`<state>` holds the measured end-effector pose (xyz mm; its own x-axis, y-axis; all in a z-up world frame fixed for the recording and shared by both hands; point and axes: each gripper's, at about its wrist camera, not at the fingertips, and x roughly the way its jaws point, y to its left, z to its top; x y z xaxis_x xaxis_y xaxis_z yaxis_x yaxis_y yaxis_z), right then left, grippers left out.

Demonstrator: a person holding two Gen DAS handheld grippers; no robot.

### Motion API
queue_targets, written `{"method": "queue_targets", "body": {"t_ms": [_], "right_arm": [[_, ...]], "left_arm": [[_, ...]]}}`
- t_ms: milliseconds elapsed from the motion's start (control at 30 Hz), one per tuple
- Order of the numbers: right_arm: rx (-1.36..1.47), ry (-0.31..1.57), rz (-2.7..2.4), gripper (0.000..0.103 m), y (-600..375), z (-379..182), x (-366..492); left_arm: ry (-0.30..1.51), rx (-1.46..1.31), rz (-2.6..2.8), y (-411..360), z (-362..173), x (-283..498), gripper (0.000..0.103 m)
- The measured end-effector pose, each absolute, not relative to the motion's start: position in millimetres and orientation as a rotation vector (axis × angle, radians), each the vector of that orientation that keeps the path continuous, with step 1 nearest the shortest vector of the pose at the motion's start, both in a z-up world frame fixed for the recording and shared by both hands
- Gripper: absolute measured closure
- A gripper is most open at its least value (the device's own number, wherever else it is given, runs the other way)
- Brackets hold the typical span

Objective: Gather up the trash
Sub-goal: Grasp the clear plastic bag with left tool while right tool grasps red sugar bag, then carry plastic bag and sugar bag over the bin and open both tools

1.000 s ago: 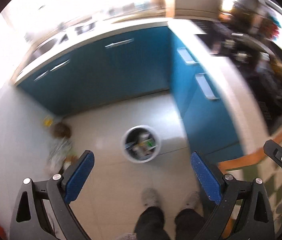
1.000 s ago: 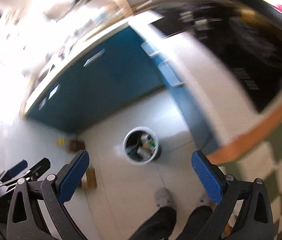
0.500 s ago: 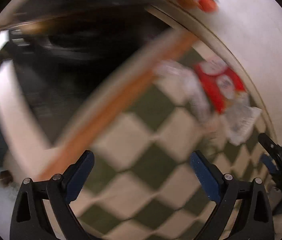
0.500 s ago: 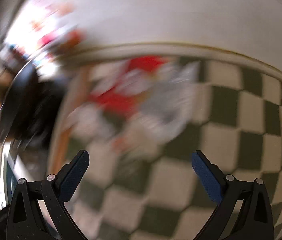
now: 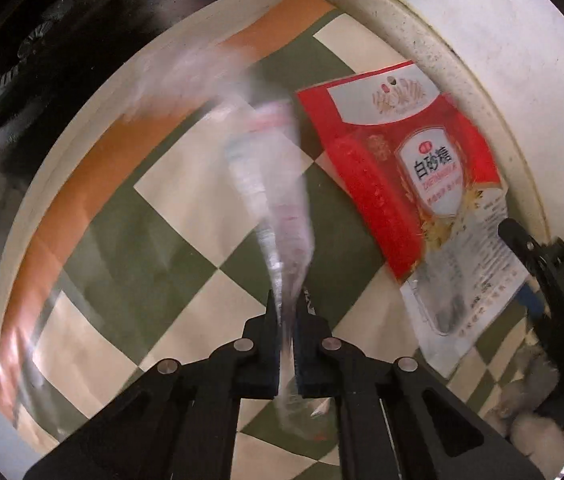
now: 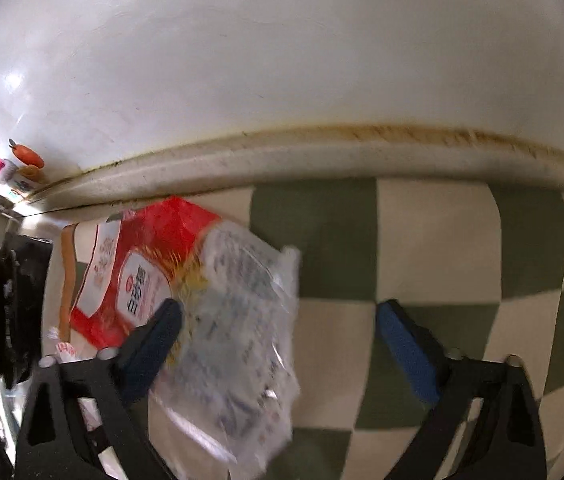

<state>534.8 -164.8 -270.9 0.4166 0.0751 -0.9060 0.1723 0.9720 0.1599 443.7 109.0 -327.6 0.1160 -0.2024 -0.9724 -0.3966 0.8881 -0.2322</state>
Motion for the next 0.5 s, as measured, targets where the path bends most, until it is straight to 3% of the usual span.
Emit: {"method": "queue_targets", "body": {"t_ms": [33, 67, 233, 500], "right_arm": [[0.219, 1.148, -0.071, 0.064, -159, -272, 537], [0.21, 1.157, -0.079, 0.082, -155, -274, 538], [0.189, 1.052, -0.05, 0.09, -138, -246, 514], [0.193, 0.929, 0.079, 0.092, -112, -172, 426]], "left_arm": [[1.458, -0.485, 0.158, 109, -325, 442, 0.102], [1.445, -0.462, 0.161, 110, -322, 439, 0.103], [1.36, -0.34, 0.181, 125, -287, 408, 0.103], [1.252, -0.333, 0.219, 175, -231, 309, 0.103]]}}
